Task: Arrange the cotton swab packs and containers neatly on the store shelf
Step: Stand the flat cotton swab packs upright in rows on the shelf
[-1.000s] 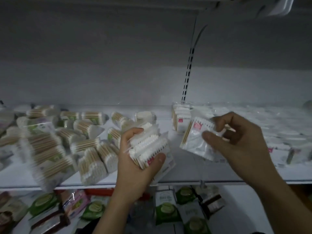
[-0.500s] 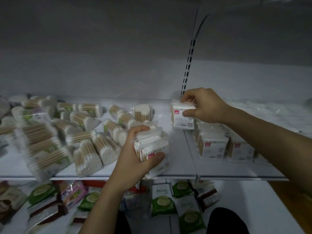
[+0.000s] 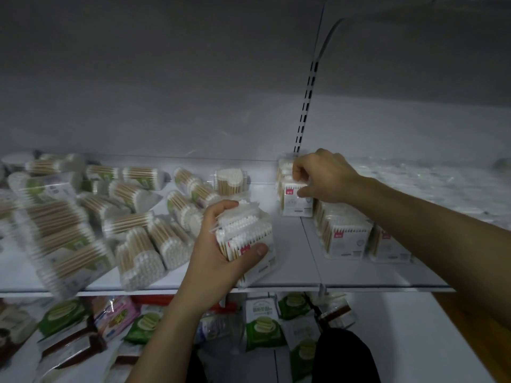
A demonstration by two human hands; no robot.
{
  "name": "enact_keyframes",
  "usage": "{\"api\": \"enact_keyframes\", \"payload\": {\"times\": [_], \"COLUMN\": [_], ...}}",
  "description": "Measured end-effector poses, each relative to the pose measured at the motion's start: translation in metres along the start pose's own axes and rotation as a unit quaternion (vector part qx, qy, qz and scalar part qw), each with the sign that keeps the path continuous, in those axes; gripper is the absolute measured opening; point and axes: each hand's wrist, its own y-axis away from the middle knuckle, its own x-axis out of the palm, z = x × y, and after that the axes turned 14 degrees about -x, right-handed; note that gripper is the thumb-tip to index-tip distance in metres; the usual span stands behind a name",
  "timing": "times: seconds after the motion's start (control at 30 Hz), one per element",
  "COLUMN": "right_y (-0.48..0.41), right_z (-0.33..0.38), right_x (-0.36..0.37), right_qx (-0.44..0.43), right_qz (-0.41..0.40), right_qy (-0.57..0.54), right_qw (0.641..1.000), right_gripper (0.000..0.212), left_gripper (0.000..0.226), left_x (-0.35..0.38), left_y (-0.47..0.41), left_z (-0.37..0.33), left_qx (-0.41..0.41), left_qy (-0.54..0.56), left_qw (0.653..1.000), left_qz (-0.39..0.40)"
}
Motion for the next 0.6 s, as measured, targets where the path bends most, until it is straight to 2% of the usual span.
{"api": "enact_keyframes", "payload": {"times": [0.07,0.1,0.13,0.17,0.23,0.3,0.43,0.53,0.6], "right_y": [0.005,0.011,0.018,0.027,0.050,0.066,0.071,0.072,0.071], "right_z": [0.007,0.013,0.021,0.032,0.059,0.082,0.083,0.056,0.035], "right_x": [-0.006,-0.010,-0.015,-0.020,-0.029,-0.027,-0.010,-0.014,-0.023], "right_qx": [-0.003,-0.016,-0.043,-0.086,-0.158,-0.180,-0.136,-0.098,-0.064], "right_qz": [-0.002,-0.027,-0.063,-0.088,-0.045,0.002,-0.073,-0.098,-0.129], "right_qy": [0.043,0.040,-0.010,-0.107,-0.320,-0.410,-0.442,-0.442,-0.421], "right_qw": [0.999,0.999,0.997,0.987,0.933,0.894,0.884,0.886,0.895], "right_gripper": [0.040,0.043,0.042,0.040,0.044,0.051,0.042,0.039,0.036], "left_gripper": [0.066,0.065,0.064,0.064,0.065,0.067,0.093,0.053,0.047], "left_x": [0.001,0.001,0.001,0.001,0.002,0.005,0.015,0.018,0.018], "left_y": [0.000,0.000,0.000,0.000,0.000,-0.002,-0.004,-0.008,-0.007], "left_z": [-0.002,-0.004,-0.005,-0.007,-0.009,-0.011,-0.019,-0.015,-0.009], "left_qx": [0.006,0.012,0.020,0.024,0.031,0.033,0.038,0.026,0.024], "left_qy": [0.010,0.015,0.022,0.032,0.059,0.089,0.087,0.050,0.026], "left_qw": [1.000,1.000,0.999,0.999,0.997,0.995,0.994,0.995,0.993], "left_qz": [-0.002,-0.007,-0.014,-0.021,-0.032,-0.039,-0.050,-0.084,-0.108]}}
